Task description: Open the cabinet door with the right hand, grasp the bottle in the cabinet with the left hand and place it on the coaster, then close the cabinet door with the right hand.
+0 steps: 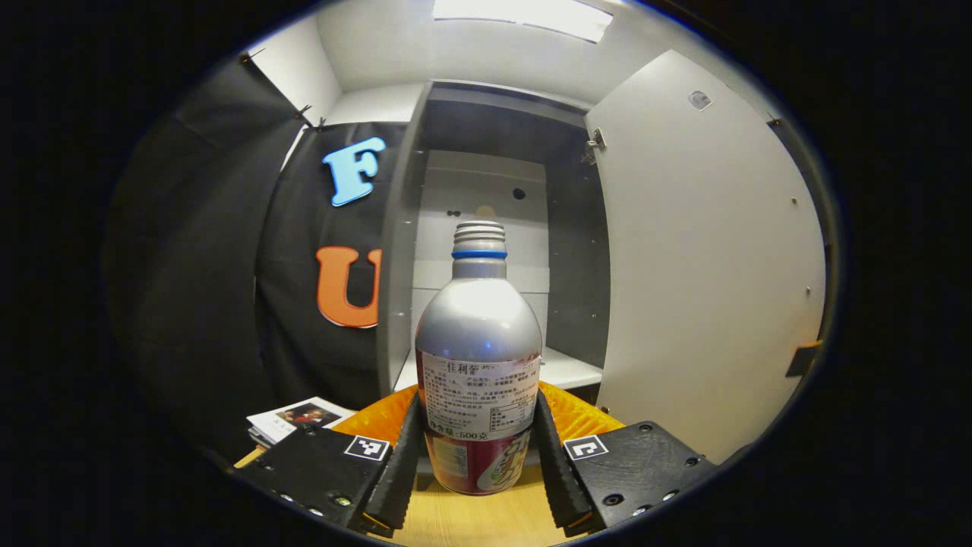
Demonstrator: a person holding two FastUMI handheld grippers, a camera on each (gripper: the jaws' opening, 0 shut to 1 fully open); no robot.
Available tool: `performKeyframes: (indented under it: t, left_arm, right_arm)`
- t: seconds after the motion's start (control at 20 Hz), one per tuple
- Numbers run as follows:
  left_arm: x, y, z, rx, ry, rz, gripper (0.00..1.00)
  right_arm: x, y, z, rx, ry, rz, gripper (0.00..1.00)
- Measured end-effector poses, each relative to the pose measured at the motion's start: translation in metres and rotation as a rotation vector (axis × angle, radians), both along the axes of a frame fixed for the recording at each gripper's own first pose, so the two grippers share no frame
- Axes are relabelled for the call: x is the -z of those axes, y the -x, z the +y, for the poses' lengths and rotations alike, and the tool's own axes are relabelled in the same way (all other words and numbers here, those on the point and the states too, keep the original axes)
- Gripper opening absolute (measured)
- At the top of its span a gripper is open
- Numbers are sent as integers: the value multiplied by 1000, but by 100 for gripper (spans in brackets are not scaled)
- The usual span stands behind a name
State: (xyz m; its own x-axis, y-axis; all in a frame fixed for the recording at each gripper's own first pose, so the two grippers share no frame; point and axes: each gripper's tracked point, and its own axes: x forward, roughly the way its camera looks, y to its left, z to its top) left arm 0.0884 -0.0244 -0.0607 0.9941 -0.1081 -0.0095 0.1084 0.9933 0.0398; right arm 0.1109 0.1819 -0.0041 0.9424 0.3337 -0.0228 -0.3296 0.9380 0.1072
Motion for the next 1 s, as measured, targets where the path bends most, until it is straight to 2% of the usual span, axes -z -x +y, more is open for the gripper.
performKeyframes:
  t: [0.2, 0.45, 0.55, 0.75, 0.85, 1.0]
  left_arm:
    - [59, 47, 32, -53, 0, 13, 68]
    - [134, 81, 38, -79, -4, 20, 68]
    - [158, 87, 34, -81, -33, 24, 68]
    - [211, 95, 31, -88, -21, 95, 69]
    - [223, 98, 36, -107, -2, 103, 69]
    - [237, 93, 43, -131, -24, 108, 68]
  right_arm:
    - [-4, 3, 7, -14, 17, -13, 94]
    - [5, 3, 16, -31, 34, 19, 94]
    - [11, 3, 18, -30, 46, 39, 94]
    - [22, 2, 20, -22, 61, 72, 94]
    - [25, 0, 21, -16, 66, 83, 94]
    - [31, -2, 20, -9, 72, 105, 94]
